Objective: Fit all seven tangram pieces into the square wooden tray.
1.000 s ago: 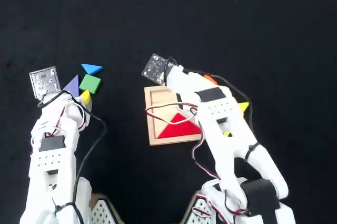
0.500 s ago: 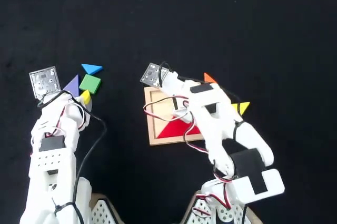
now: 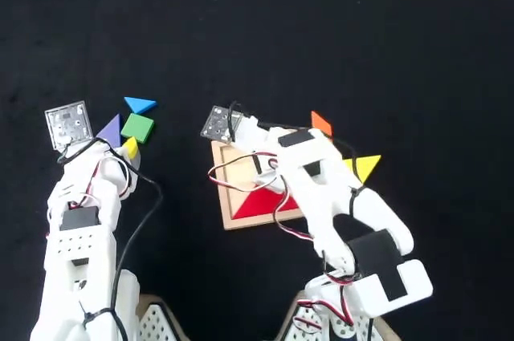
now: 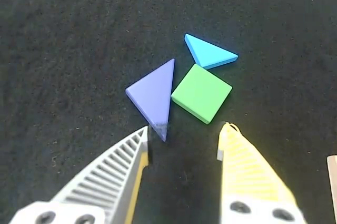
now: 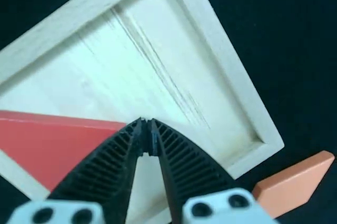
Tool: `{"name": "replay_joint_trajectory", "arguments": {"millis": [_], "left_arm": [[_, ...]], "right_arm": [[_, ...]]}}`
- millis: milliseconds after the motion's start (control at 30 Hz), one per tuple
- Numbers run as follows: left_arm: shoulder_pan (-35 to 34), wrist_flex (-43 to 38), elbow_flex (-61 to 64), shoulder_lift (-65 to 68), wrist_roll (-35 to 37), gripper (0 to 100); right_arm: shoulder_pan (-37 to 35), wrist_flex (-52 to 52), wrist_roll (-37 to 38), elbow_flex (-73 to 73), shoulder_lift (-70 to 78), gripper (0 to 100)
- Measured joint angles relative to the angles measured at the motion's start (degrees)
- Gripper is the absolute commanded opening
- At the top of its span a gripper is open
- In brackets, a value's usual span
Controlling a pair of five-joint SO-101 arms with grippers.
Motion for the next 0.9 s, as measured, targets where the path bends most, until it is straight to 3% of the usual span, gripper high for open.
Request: {"name": "replay_joint_trajectory", "arguments": {"millis": [200, 533, 900], "left_arm": [[0.0, 0.0, 0.0, 0.0, 0.0, 22], [-2.0, 0.0, 0.0, 0.0, 0.0, 22], [-8.9, 0.0, 0.0, 0.0, 5.7, 22]], "right_arm": [[2.0, 1.1, -1.7, -4.8, 0.0, 1.1], [-8.6, 3.3, -7.1, -8.0, 0.1, 1.1], [-12.2, 5.7, -11.2, -20.4, 15.7, 1.1]]}}
